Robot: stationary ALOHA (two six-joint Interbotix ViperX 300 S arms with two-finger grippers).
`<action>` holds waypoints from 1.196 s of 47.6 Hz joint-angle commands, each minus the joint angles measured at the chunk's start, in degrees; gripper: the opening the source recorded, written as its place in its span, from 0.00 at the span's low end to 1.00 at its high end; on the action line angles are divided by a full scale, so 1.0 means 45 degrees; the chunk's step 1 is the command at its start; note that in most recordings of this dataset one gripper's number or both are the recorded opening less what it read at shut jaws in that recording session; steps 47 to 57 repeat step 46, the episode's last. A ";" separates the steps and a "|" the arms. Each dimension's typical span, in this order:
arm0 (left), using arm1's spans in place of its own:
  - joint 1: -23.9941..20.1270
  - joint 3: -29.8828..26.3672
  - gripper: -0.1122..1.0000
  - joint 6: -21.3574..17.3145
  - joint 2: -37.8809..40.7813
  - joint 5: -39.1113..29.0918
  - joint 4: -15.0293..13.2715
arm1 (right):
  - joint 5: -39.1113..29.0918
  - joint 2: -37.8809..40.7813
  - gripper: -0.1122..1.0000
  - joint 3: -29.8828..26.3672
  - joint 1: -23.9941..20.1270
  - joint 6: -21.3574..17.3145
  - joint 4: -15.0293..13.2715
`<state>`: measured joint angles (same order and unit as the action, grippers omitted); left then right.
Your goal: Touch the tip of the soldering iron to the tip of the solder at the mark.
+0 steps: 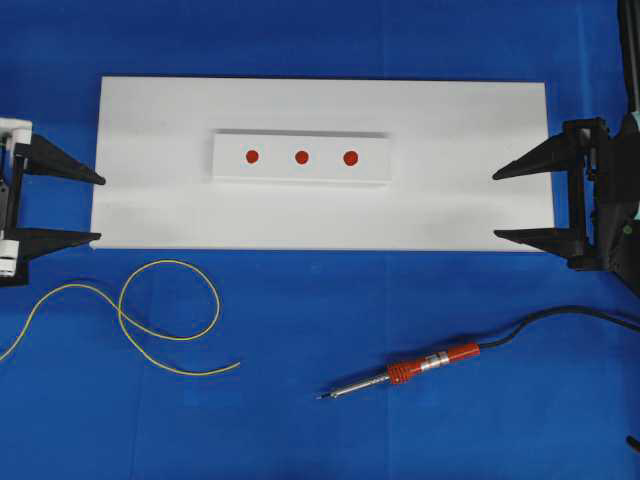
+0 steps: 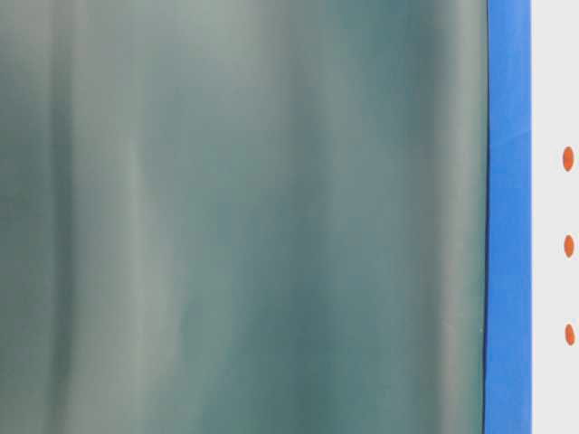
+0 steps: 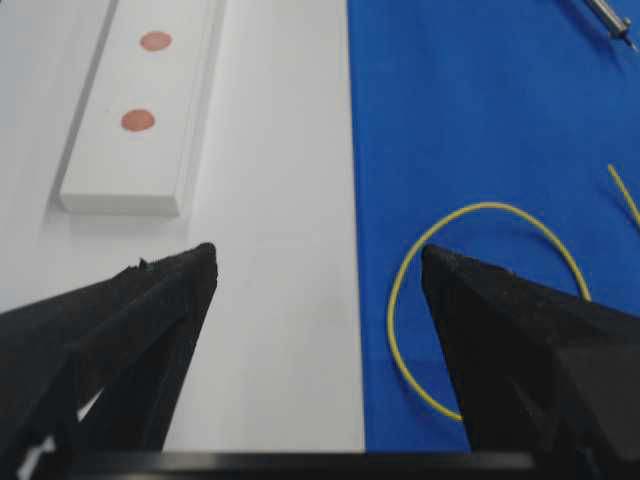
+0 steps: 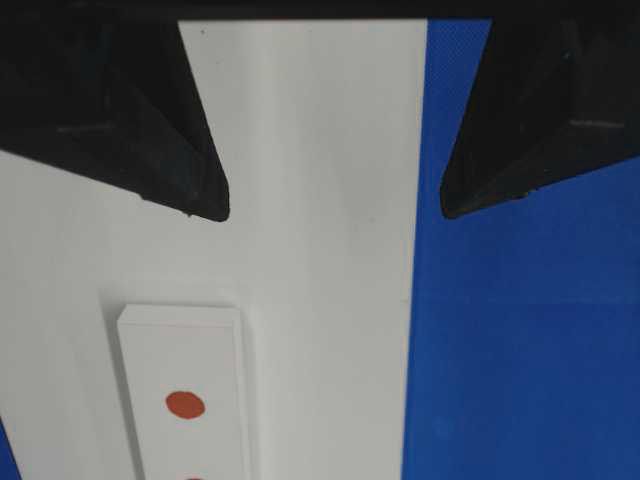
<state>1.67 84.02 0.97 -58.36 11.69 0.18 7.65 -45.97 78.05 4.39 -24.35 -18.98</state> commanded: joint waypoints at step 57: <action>-0.0039 -0.0137 0.80 0.0020 0.0059 -0.0176 0.0000 | 0.0078 0.0059 0.83 -0.0137 0.0020 -0.0020 0.0020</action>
